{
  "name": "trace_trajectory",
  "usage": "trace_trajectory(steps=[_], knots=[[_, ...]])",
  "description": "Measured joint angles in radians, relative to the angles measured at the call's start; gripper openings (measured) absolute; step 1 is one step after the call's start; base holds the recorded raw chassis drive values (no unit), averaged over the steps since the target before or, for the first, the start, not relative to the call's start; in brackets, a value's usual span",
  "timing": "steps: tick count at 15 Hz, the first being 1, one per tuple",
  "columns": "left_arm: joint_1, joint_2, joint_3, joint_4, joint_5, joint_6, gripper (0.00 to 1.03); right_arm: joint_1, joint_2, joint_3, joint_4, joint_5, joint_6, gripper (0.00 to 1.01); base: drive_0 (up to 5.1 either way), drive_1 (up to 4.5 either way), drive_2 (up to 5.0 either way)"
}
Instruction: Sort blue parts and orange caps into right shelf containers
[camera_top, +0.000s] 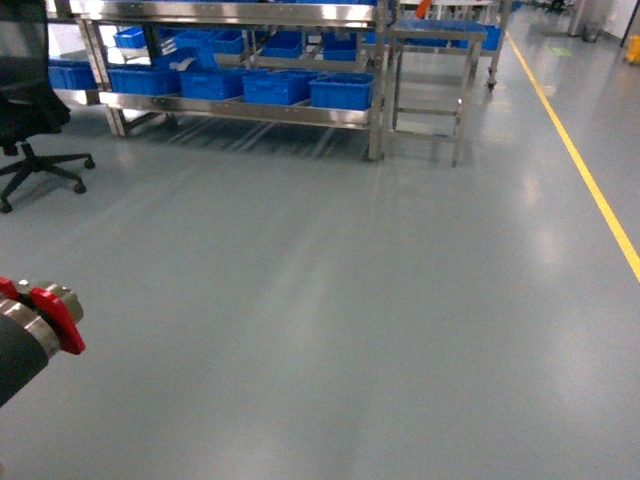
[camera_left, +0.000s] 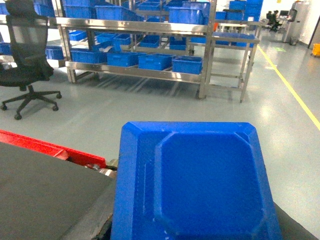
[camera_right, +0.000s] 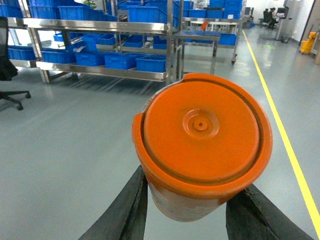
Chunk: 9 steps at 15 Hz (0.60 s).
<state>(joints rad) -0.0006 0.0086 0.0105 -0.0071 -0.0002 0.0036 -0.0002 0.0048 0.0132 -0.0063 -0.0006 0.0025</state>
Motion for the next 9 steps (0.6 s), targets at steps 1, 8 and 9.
trace_trajectory(steps=[1, 8, 9], knots=[[0.0, 0.0, 0.0, 0.0, 0.0, 0.0, 0.43, 0.0, 0.0, 0.0, 0.0, 0.0, 0.0, 0.39, -1.7, -1.68, -1.7], [0.0, 0.0, 0.0, 0.0, 0.0, 0.0, 0.43, 0.0, 0.0, 0.0, 0.0, 0.0, 0.0, 0.39, -1.6, -1.62, -1.6], [0.0, 0.0, 0.0, 0.0, 0.0, 0.0, 0.43, 0.0, 0.0, 0.0, 0.0, 0.0, 0.0, 0.39, -1.7, -1.66, -1.7]])
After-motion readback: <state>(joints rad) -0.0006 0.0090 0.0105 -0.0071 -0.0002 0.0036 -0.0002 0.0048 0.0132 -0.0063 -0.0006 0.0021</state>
